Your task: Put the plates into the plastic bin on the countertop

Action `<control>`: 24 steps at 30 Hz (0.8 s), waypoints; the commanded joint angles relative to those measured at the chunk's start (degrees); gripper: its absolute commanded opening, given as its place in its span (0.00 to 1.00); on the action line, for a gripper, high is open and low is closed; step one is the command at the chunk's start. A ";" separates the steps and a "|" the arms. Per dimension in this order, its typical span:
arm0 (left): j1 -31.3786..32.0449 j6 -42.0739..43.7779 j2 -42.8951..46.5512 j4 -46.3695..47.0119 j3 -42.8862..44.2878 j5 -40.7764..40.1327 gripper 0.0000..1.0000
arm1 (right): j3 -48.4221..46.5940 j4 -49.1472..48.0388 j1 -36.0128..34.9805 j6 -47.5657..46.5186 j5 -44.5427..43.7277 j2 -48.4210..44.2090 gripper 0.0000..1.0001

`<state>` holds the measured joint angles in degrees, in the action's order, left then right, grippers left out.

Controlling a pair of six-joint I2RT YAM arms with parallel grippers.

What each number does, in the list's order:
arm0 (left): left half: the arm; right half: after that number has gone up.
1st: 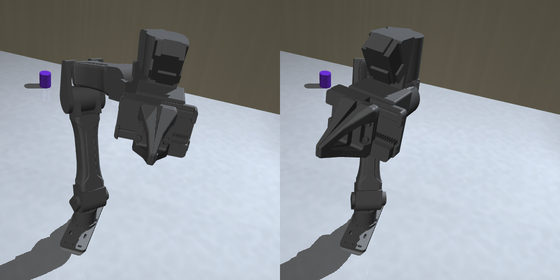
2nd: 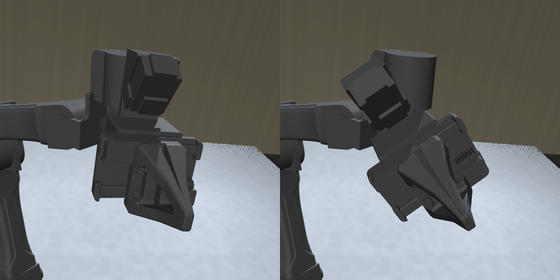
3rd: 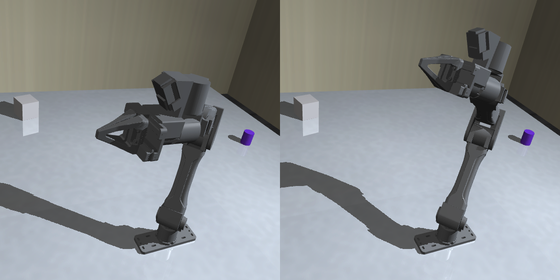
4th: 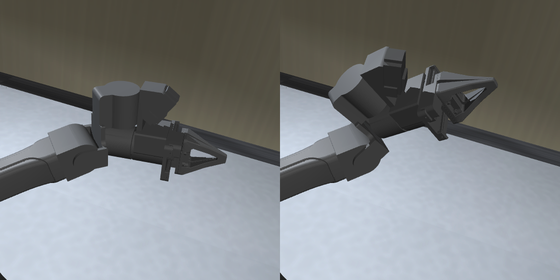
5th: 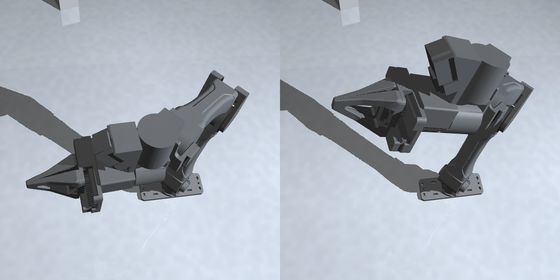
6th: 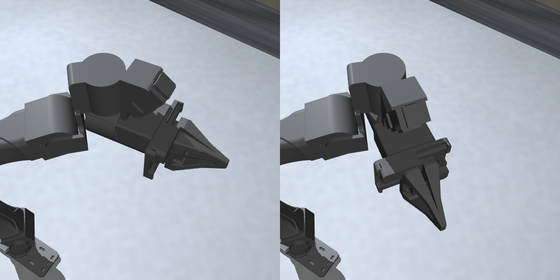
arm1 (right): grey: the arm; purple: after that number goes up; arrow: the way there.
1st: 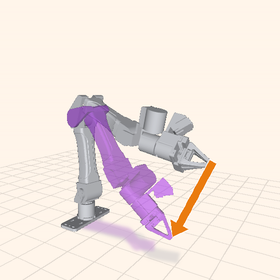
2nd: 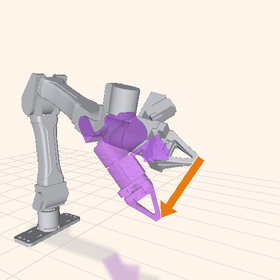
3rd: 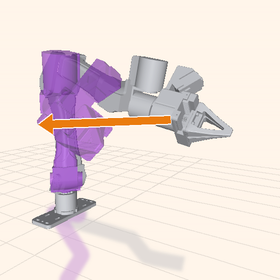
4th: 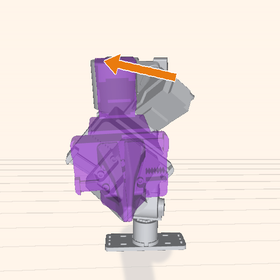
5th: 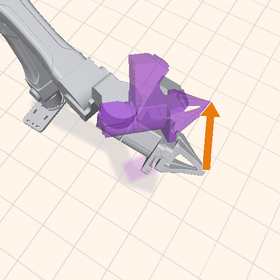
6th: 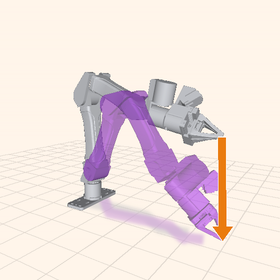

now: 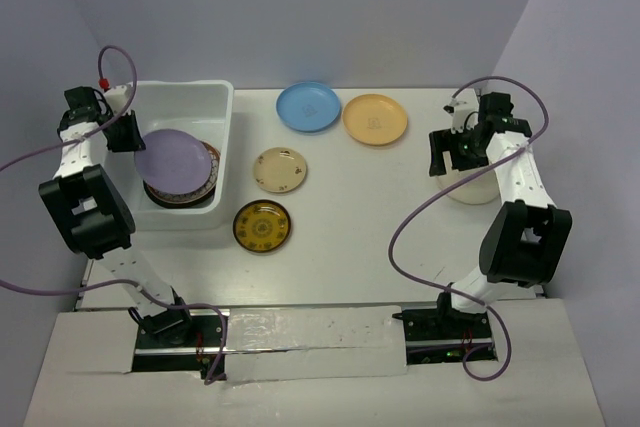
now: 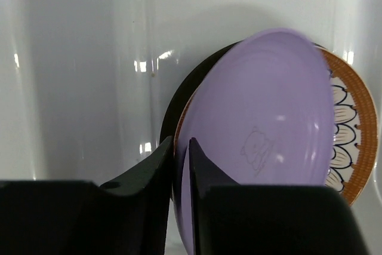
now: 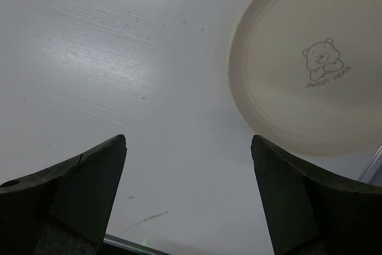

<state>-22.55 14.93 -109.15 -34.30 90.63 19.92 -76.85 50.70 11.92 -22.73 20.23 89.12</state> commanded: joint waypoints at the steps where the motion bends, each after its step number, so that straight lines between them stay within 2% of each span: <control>1: 0.13 0.27 -1.05 3.31 -0.35 0.12 0.27 | 2.34 -5.40 0.03 -5.68 -2.75 1.55 0.91; 7: 0.40 0.63 -1.59 3.36 -1.68 -0.23 0.45 | 2.67 -7.55 0.12 -6.80 -4.85 4.39 0.87; 8: 0.48 0.63 -1.50 3.36 -1.68 -0.23 0.45 | 2.67 -7.55 0.12 -6.98 -4.94 4.65 0.87; 11: 0.48 -0.12 -0.31 2.81 -0.88 0.49 0.62 | 3.82 -8.94 0.06 -8.34 -5.48 4.52 0.82; 14: 0.62 -1.64 1.27 1.63 1.17 2.12 0.68 | 5.84 -11.21 -0.08 -10.52 -7.14 3.69 0.76; 20: 2.59 -3.05 3.86 -1.50 6.66 4.59 0.71 | 7.58 -12.63 -1.40 -14.14 -8.24 5.25 0.64; 22: 3.16 -3.22 4.58 -1.86 7.38 4.61 0.72 | 7.50 -12.80 -1.78 -13.80 -8.54 6.53 0.62; 24: 3.92 -3.19 5.50 -2.53 8.47 4.73 0.83 | 6.07 -12.91 -1.90 -12.91 -8.26 8.94 0.60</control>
<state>-20.35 12.72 -108.86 -35.34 94.75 22.02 -69.63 40.33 10.93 -34.86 12.70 94.90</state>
